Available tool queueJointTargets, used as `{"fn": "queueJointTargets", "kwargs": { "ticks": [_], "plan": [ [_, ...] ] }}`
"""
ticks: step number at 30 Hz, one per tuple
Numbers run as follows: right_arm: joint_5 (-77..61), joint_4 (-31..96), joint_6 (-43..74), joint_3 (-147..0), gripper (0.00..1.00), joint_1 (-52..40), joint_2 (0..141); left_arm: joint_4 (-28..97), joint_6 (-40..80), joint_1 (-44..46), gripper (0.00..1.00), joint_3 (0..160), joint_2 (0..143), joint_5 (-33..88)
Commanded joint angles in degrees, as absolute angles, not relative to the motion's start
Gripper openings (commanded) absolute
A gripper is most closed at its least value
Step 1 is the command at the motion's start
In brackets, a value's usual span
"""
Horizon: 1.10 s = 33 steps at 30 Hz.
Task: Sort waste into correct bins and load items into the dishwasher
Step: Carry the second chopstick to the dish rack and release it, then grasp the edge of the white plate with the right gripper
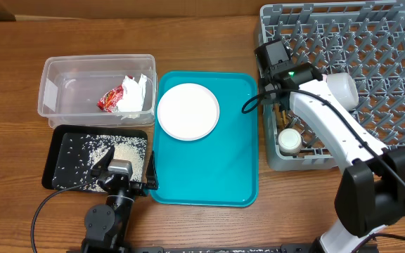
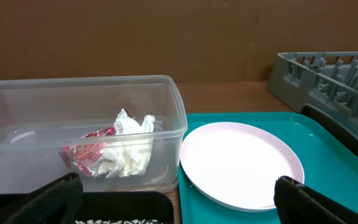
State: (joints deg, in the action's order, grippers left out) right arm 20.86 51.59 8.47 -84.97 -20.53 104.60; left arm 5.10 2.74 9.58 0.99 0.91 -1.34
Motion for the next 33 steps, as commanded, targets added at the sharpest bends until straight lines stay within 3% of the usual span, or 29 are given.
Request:
{"fn": "queueJointTargets", "kwargs": {
  "ticks": [1, 7, 17, 25, 30, 33],
  "plan": [
    [14.92, 51.55, 7.66, -88.16, 0.37, -23.59, 98.83, 4.91, 1.67, 9.02, 1.0, 0.6, 0.32, -1.67],
    [-0.21, 50.68, 14.39, -87.66, 0.44, -28.34, 98.1, 4.91, 1.67, 9.02, 1.0, 0.6, 0.32, -1.67],
    [-0.14, 41.5, 35.2, -80.95, 0.49, -30.41, 108.38, 4.91, 1.67, 9.02, 1.0, 0.6, 0.32, -1.67],
    [-4.36, 37.47, 37.74, -80.95, 0.48, -31.09, 116.27, 4.91, 1.67, 9.02, 1.0, 0.6, 0.32, -1.67],
    [-4.4, 37.39, 37.76, -80.95, 0.35, -31.88, 119.48, 4.91, 1.67, 9.02, 1.0, 0.6, 0.32, -1.67],
    [-4.23, 38.94, 37.74, -80.95, 0.13, -31.88, 120.09, 4.91, 1.67, 9.02, 1.0, 0.6, 0.32, -1.67]
  ]
}}
